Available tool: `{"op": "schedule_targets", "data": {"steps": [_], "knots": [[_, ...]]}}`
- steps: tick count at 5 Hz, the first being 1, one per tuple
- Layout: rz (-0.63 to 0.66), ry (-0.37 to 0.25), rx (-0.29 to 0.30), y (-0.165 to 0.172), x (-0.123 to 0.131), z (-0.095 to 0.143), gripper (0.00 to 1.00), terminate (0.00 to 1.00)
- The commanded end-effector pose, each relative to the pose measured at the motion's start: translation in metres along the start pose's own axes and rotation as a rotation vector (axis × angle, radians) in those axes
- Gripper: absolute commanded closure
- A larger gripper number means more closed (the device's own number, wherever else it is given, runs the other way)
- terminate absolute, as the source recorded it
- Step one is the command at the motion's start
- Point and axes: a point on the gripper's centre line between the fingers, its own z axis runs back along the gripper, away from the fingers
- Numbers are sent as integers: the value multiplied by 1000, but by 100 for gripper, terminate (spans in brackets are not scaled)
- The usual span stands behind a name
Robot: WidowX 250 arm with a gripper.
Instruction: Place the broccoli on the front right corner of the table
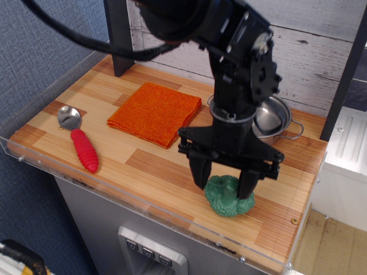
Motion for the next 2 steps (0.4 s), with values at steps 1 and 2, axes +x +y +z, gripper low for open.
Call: {"op": "schedule_targets", "data": {"steps": [1,2], "knots": [[32,-100,-45,-2,25,53,0,0],[59,-114,-18,13,41,71,0,0]]}}
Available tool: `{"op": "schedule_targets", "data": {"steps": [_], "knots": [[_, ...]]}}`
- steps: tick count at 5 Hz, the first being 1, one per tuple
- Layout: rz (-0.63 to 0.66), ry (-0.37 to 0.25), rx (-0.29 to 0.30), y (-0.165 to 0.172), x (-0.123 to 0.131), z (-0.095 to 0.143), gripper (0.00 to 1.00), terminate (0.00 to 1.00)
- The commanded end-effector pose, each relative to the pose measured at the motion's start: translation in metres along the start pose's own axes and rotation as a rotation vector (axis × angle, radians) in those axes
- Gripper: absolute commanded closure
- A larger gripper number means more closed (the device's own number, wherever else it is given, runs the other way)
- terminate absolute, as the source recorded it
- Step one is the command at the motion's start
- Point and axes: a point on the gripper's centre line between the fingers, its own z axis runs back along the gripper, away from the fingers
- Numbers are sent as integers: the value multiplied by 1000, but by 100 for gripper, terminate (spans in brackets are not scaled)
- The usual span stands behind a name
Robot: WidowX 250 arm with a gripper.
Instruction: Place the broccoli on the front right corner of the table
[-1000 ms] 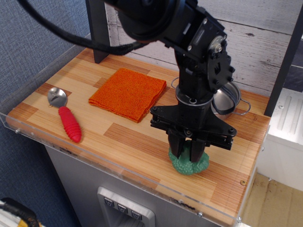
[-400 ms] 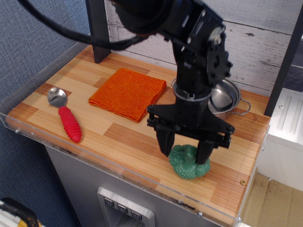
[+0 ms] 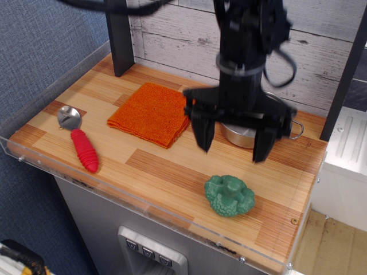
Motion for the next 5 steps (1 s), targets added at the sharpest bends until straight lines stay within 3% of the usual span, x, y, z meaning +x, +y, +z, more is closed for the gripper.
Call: {"op": "schedule_targets", "data": {"steps": [1,2,4,5], "knots": [[23,-40,9,37,42,36,0,0],[-10,-9,52,72,48,38,0,0],[71,-5,50,138,42,39,0,0],[71,-5,50,138,42,39,0,100]]}}
